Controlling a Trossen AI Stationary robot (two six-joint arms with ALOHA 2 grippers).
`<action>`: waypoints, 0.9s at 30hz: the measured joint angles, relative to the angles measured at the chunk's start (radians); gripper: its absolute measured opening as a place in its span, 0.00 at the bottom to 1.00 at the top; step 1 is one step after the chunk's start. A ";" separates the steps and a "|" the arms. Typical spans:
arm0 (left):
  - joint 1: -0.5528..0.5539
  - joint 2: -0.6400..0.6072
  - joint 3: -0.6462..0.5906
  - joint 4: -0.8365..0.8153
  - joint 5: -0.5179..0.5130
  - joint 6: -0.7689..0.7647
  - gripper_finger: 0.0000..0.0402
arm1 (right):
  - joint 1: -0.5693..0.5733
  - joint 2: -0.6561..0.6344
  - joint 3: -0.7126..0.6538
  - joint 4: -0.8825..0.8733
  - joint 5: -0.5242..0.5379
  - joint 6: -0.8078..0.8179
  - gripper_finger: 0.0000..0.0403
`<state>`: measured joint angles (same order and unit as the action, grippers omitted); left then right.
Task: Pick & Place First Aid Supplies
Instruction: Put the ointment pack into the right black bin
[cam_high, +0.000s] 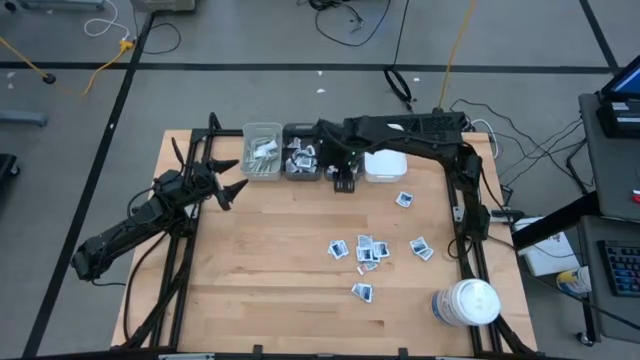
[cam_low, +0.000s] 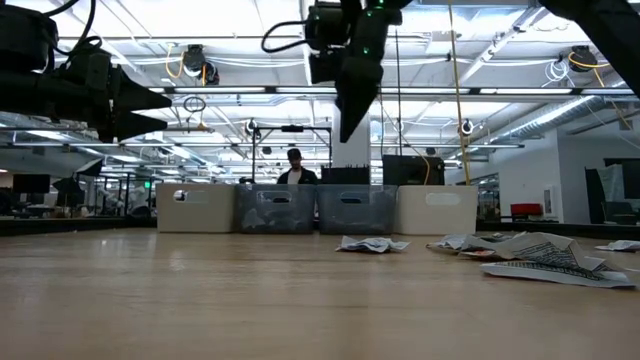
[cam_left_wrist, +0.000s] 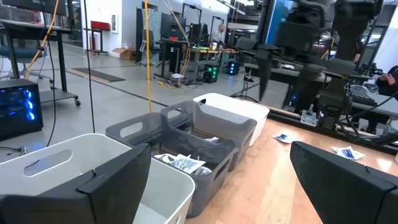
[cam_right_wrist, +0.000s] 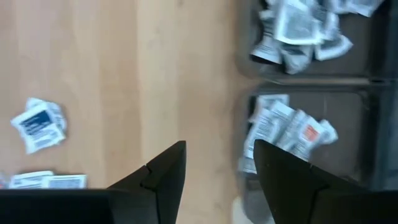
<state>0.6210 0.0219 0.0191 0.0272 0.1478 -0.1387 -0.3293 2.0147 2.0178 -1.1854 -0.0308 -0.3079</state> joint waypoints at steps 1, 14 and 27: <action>0.000 0.000 0.000 0.000 0.000 0.000 0.98 | 0.010 0.001 0.000 -0.001 -0.001 0.001 0.45; 0.000 0.000 0.000 0.000 0.000 0.000 0.98 | 0.178 -0.096 -0.175 0.028 -0.078 0.033 0.45; 0.000 0.003 0.000 0.000 0.000 0.000 0.98 | 0.564 -0.328 -0.627 0.218 -0.075 0.122 0.45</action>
<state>0.6211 0.0250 0.0189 0.0273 0.1478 -0.1387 0.2345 1.6870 1.3913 -0.9672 -0.1062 -0.1862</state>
